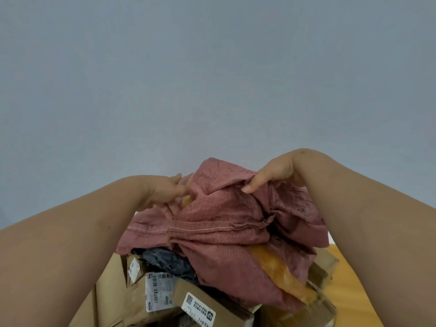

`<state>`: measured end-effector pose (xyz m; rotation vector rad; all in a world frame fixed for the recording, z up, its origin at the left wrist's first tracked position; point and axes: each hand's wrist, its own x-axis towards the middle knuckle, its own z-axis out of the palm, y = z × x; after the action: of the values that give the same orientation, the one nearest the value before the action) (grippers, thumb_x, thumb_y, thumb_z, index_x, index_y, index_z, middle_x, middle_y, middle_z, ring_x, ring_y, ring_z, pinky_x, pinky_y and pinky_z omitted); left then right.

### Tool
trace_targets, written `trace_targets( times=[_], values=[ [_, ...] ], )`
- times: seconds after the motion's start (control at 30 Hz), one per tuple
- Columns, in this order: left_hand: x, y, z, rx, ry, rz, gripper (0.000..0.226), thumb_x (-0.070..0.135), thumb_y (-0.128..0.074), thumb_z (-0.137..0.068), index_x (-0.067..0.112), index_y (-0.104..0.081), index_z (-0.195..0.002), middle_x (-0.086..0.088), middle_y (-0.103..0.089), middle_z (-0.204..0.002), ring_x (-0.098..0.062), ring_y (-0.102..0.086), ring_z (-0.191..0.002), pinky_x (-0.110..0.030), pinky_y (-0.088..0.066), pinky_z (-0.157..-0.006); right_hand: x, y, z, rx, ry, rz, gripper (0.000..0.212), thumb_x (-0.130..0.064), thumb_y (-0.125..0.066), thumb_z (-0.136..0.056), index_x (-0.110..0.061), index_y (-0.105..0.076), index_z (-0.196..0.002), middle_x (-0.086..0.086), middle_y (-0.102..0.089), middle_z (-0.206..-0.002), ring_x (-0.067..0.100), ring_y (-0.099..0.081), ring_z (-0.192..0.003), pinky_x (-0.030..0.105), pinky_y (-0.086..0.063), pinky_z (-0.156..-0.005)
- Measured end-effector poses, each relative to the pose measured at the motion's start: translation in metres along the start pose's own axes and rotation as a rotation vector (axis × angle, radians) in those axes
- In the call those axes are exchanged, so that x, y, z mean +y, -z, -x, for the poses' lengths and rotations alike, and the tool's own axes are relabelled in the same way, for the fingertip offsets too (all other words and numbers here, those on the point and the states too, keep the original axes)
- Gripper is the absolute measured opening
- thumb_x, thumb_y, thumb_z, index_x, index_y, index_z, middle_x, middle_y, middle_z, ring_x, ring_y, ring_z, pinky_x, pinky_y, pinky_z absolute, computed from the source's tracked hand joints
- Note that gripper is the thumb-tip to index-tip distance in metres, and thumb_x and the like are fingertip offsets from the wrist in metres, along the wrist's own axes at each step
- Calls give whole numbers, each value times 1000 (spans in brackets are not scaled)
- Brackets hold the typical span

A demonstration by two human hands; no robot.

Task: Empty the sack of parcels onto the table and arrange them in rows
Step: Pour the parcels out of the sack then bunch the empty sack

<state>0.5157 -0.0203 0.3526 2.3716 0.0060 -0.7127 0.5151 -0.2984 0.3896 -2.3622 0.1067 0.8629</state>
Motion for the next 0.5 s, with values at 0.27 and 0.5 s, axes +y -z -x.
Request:
trace_targets(
  times=[0.27, 0.5],
  values=[
    [4, -13, -7, -43, -70, -49, 68, 19, -75, -71, 14, -46, -132, -14, -65, -85, -25, -62, -77, -41, -53, -80, -2, -4, -4, 15, 170, -401, 112, -50, -96, -40, -39, -48, -141, -1, -53, -134, 21, -60, -113, 42, -51, -94],
    [8, -6, -12, 252, -125, -30, 14, 5, -74, -84, 0, -70, -96, -11, -71, -95, -21, -64, -83, -33, -55, -81, -7, -32, -29, 259, 57, 372, 99, -44, -75, -79, -18, -19, -156, 6, -34, -157, 29, -39, -139, 40, -37, -112]
  ],
)
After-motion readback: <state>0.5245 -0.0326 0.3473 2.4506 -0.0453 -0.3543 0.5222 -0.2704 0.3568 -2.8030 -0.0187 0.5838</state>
